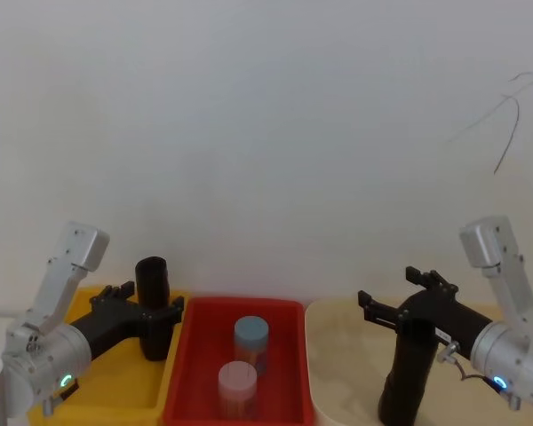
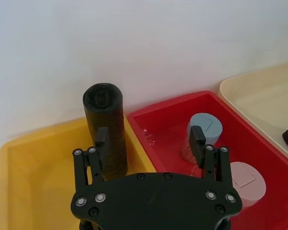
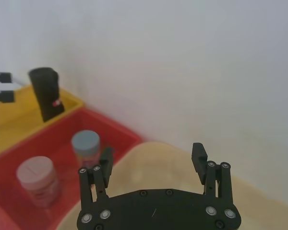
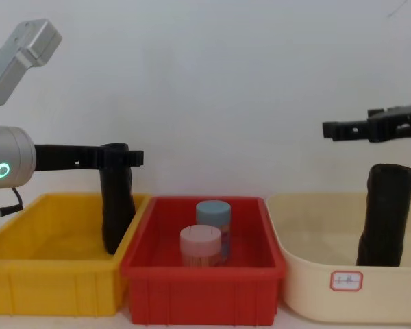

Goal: Pick up the garbage bag with the one hand and transfer it to the other hand.

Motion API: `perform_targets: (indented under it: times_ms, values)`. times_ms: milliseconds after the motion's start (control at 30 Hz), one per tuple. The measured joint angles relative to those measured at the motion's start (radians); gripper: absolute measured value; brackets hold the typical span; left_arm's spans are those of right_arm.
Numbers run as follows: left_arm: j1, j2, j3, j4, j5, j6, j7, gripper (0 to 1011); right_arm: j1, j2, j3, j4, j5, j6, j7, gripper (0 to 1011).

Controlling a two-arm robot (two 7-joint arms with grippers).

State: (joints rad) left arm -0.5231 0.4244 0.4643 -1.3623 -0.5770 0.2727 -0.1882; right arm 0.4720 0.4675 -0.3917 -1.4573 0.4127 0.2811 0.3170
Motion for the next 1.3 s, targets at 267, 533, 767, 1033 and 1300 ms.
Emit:
perform_targets:
  times_ms: [267, 533, 767, 1033, 1300]
  values:
    - [0.0, -0.001, 0.0, 0.001, 0.001, 0.0, 0.001, 1002, 0.014, 0.015, -0.022, -0.072, -0.008, 0.06, 0.034, 1001]
    - [-0.001, -0.001, 0.0, 0.001, 0.001, 0.0, 0.001, 1001, 0.037, 0.024, -0.059, -0.094, -0.01, 0.147, 0.073, 1001]
    - [0.0, -0.001, 0.0, 0.001, 0.001, 0.0, 0.001, 1002, 0.074, 0.021, -0.116, -0.07, -0.023, 0.218, 0.115, 1001]
    - [-0.001, -0.001, 0.0, 0.001, 0.001, 0.0, 0.001, 1002, 0.141, -0.007, -0.209, -0.009, -0.066, 0.283, 0.174, 1001]
    - [-0.001, -0.001, 0.0, 0.001, 0.001, 0.0, 0.001, 1002, 0.194, -0.041, -0.278, 0.048, -0.102, 0.312, 0.216, 1001]
